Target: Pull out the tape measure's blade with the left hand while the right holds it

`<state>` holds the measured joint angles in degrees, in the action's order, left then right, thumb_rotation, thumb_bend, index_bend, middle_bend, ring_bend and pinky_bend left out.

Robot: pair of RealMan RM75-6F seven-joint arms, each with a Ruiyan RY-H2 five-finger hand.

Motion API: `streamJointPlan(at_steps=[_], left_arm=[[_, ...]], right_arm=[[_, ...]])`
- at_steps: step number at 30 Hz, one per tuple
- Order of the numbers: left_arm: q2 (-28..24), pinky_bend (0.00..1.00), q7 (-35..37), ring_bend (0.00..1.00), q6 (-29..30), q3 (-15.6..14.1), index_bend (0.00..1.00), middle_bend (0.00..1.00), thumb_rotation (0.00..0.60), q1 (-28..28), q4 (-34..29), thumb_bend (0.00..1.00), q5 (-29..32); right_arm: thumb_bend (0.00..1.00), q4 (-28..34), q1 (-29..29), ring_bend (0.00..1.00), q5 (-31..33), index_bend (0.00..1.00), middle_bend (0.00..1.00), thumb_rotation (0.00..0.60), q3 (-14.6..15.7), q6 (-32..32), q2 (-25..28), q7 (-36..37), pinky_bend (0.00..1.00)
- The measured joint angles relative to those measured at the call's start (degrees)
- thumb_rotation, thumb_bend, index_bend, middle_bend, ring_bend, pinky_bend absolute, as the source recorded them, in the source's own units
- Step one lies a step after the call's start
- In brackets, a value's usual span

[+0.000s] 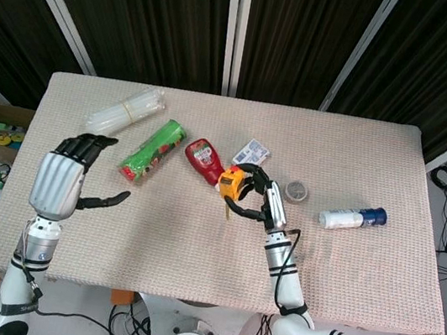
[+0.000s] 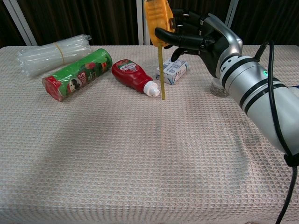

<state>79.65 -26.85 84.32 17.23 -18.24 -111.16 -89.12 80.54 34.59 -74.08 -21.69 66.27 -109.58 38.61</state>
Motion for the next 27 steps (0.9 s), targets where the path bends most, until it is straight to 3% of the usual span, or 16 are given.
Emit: streamJointPlan(at_steps=[7,16,27], left_arm=[[2.6,0.5,-4.2,0.38,-4.7,2.6,0.4,0.41,0.341,-6.2,-1.4,0.19,2.0],[8.8,0.56,-7.5,0.43,-8.5,2.3,0.46,0.48,0.344,-11.3,2.6,0.19,8.2],[11.7,0.57,-9.0,0.45,-9.7,2.5,0.47,0.5,0.343,-15.3,6.2,0.19,11.2]], right_arm=[[0.43,-3.9,2.2,0.49,0.2,0.51,0.47,0.6,-0.2,-1.8,-2.8,0.1,0.64],[0.43,-5.8,4.6,0.49,0.9,0.51,0.47,0.6,-1.7,-3.9,-4.7,1.0,0.64],[0.39,-7.1,7.5,0.49,1.0,0.51,0.47,0.6,-2.8,-5.5,-7.1,1.0,0.64]])
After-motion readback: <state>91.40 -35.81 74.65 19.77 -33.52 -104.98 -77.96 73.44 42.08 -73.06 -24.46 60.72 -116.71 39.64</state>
